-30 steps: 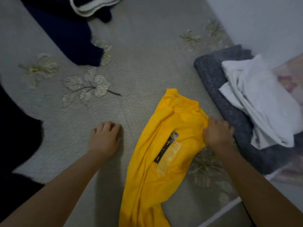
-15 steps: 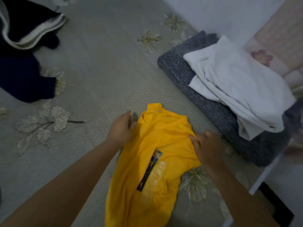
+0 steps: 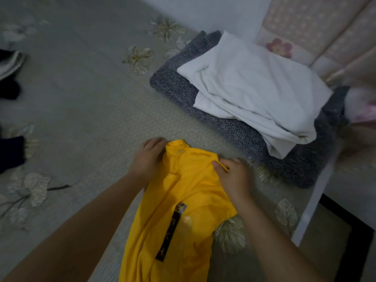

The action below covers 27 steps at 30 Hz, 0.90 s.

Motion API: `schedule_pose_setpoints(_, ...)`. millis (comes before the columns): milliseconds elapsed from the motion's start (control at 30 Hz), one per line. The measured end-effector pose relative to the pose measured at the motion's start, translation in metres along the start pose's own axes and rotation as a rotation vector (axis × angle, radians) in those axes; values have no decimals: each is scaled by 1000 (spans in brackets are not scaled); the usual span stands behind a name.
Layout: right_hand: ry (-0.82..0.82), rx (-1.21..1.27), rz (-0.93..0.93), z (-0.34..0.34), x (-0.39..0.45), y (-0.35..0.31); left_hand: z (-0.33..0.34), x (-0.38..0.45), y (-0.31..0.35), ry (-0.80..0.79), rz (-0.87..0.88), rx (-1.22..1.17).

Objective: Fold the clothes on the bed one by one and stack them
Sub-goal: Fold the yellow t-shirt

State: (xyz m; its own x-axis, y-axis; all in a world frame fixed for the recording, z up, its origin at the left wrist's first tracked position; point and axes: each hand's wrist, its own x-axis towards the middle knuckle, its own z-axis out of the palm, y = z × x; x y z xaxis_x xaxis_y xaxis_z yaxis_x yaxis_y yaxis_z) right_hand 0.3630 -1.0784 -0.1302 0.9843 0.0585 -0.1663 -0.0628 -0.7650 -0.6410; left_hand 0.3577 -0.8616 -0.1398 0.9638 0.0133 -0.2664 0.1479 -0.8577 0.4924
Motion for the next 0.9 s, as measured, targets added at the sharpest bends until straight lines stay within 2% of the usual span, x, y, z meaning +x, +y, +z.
schedule_pose_setpoints(100, 180, 174, -19, -32, -29, 17, -2, 16, 9, -85, 79, -15)
schedule_pose_setpoints(200, 168, 206, 146, -49, -51, 44, 4, 25, 38, -205, 177, -89)
schedule_pose_setpoints(300, 62, -91, 253, -50, -57, 71, 17, 28, 68, -251, 204, -101)
schedule_pose_setpoints(367, 65, -267, 301, -51, -60, 85, 32, 31, 71, -255, 210, -122)
schedule_pose_setpoints(500, 95, -318, 315, -56, -59, 98, 43, 39, 70, -243, 219, -58)
schedule_pose_setpoints(600, 142, -306, 241, -53, -58, 98, 45, 36, 83, -249, 204, -142)
schedule_pose_setpoints(700, 231, -198, 87, -52, -54, 95, 42, 32, 82, -213, 135, -371)
schedule_pose_setpoints(833, 245, -226, -126, -63, -42, 78, 13, 18, 75, -174, 76, -586)
schedule_pose_setpoints(900, 199, -228, -204, -71, -36, 60, -11, 7, 72, -178, 66, -717)
